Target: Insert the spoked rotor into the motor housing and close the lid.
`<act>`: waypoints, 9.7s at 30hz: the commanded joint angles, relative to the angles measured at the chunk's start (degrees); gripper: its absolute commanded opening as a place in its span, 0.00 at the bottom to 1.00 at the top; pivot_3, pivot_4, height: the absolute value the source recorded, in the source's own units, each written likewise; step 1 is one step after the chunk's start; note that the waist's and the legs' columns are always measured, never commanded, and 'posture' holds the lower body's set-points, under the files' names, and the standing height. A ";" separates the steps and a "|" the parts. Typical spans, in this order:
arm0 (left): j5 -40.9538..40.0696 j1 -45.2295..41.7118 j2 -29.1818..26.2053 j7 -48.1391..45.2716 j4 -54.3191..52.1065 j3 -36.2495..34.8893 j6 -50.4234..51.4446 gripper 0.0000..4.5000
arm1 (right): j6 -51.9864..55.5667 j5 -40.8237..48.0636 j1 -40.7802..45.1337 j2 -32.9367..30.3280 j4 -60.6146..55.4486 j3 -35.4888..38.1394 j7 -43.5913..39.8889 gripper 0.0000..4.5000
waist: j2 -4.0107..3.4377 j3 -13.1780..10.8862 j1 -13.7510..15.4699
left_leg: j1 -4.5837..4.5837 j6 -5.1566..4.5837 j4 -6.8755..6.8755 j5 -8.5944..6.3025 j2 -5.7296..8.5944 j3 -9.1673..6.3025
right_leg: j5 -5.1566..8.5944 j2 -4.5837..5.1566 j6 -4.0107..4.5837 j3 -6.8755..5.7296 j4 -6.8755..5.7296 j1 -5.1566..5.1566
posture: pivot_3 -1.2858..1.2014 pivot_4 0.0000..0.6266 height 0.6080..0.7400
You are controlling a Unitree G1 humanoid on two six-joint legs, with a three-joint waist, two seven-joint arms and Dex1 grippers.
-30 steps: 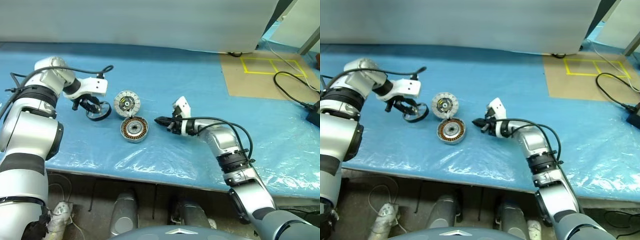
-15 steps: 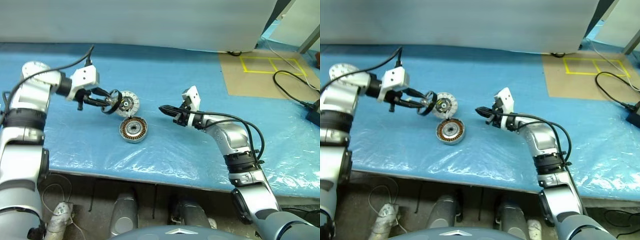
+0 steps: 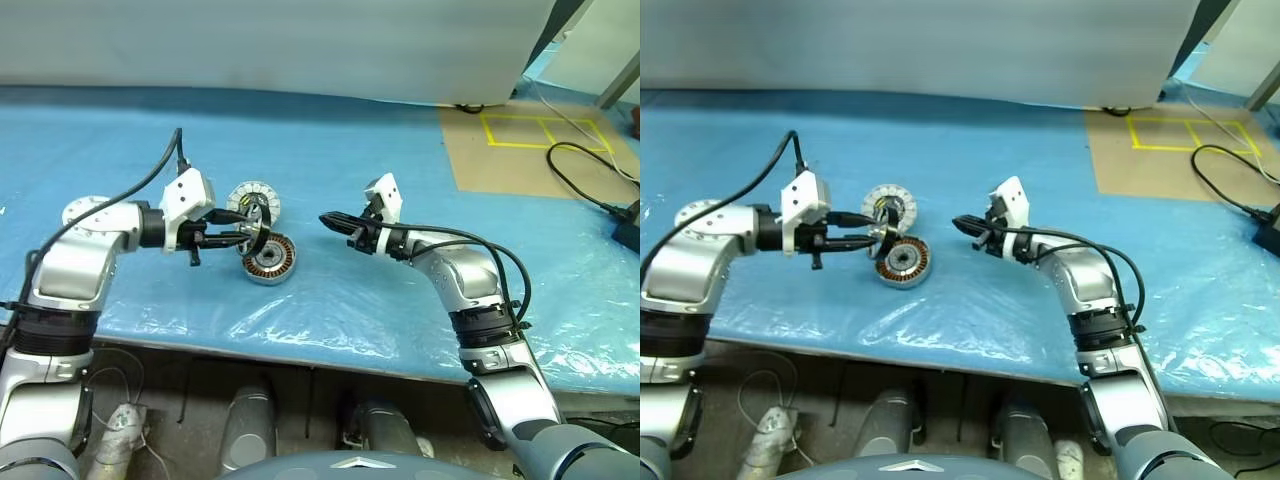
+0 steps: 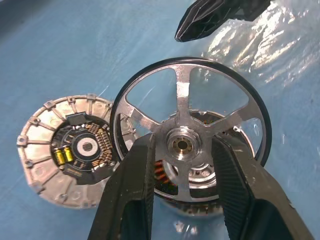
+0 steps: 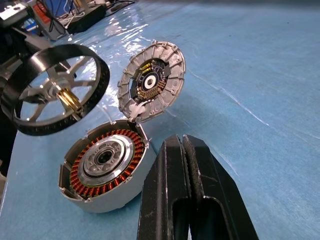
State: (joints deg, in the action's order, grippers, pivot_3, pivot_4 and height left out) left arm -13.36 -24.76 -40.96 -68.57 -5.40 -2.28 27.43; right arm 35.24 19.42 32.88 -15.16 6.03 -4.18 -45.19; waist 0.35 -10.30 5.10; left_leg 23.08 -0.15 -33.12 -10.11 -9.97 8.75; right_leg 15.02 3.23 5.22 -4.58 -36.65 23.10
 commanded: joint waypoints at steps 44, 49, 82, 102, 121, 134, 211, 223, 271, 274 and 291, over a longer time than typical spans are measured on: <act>6.81 -8.64 -7.46 -3.07 9.34 11.38 -8.32 0.30 | -0.69 0.69 -3.26 -0.02 -3.77 -1.54 2.03 0.00 | -0.05 0.02 -1.17 | -0.13 0.02 -0.02 -0.01 0.00 -0.04 | 0.00 -0.04 -0.02 0.03 0.00 -0.13 | 0.52 0.24 1.00; 5.88 -8.66 -7.77 -5.04 7.42 11.55 -7.65 0.30 | -1.04 0.47 -3.01 0.14 -3.08 -1.56 2.14 0.00 | -0.05 0.02 -1.13 | -0.13 0.02 -0.02 -0.01 0.02 -0.04 | 0.00 -0.03 -0.02 0.03 0.00 -0.14 | 0.52 0.24 1.00; 5.79 -11.05 -4.21 -1.56 9.51 11.21 -7.75 0.72 | -1.16 0.16 -4.17 -0.26 -3.09 -2.44 2.49 0.00 | -0.05 0.02 -1.09 | -0.13 0.01 -0.02 0.00 0.02 -0.05 | -0.01 -0.03 -0.02 0.02 0.00 -0.14 | 0.52 0.24 1.00; -10.47 6.16 -2.07 4.68 -4.29 -5.50 -1.82 0.72 | 2.27 5.06 3.00 -3.07 -5.80 -3.30 -5.51 0.00 | -0.09 0.00 -1.17 | -0.12 0.01 -0.02 -0.01 0.01 -0.06 | 0.00 -0.04 -0.01 0.01 0.02 -0.15 | 0.52 0.24 1.00; -10.42 21.69 5.41 20.83 -9.28 -9.84 -5.57 0.72 | -8.90 -4.15 12.78 6.73 17.45 -15.00 -14.86 0.00 | -0.09 0.00 -1.19 | -0.12 0.00 -0.11 -0.02 -0.02 -0.06 | 0.01 -0.06 0.00 0.02 0.01 -0.18 | 0.52 0.24 1.00; -10.84 21.45 5.89 23.13 -10.47 -7.86 -4.44 0.72 | -17.30 -11.39 14.50 12.73 29.34 -17.65 -16.43 0.00 | -0.09 0.00 -1.53 | -0.13 -0.03 -0.15 -0.01 -0.06 -0.06 | 0.01 -0.09 0.01 0.02 -0.02 -0.17 | 0.52 0.24 1.00; -10.01 20.16 6.06 26.40 -8.26 -6.68 -5.05 0.73 | -79.98 -41.71 37.16 4.46 47.20 -31.57 -31.84 0.97 | -0.16 -0.05 -2.70 | 0.14 -0.38 -1.10 -0.20 -0.46 -0.03 | 0.08 -0.26 0.19 0.02 -0.60 -0.03 | 0.52 0.24 1.00; -8.65 20.68 7.05 26.83 -8.19 -5.32 -5.80 0.73 | -82.27 -44.71 38.43 6.49 51.77 -33.23 -29.47 0.89 | -0.17 -0.05 -2.72 | 0.13 -0.37 -1.10 -0.20 -0.46 -0.03 | 0.08 -0.26 0.19 0.02 -0.61 -0.03 | 0.52 0.24 1.00; -5.71 16.78 10.23 26.34 -3.48 -1.95 -8.73 0.73 | -46.64 -30.44 35.22 1.87 32.58 -33.60 -47.31 0.00 | -0.18 -0.07 -2.36 | 0.17 -0.41 -1.11 -0.22 -0.48 -0.04 | 0.07 -0.26 0.19 0.01 -0.60 -0.02 | 0.52 0.24 1.00; -5.46 15.88 10.29 26.14 -2.99 -1.47 -8.83 0.73 | -43.07 -30.79 34.15 1.78 30.46 -35.04 -47.31 0.00 | -0.19 -0.07 -2.76 | 0.16 -0.41 -1.10 -0.22 -0.49 -0.04 | 0.07 -0.27 0.19 0.01 -0.60 -0.01 | 0.52 0.24 1.00; -5.67 17.55 9.42 26.33 -4.32 -2.31 -8.52 0.73 | -34.79 -28.09 32.74 0.75 24.84 -40.25 -47.31 0.00 | -0.18 -0.07 -2.58 | 0.14 -0.39 -1.08 -0.22 -0.48 -0.04 | 0.07 -0.27 0.19 0.02 -0.57 -0.02 | 0.52 0.24 1.00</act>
State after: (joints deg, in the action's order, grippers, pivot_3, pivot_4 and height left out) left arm -18.92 -7.33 -30.97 -42.20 -7.66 -3.82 19.78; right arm -0.23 -10.56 65.51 -14.37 33.03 -43.92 -89.24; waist 0.17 -10.37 2.52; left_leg 23.22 -0.54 -34.20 -10.34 -10.45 8.71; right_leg 15.09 2.96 5.41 -4.56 -37.22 23.07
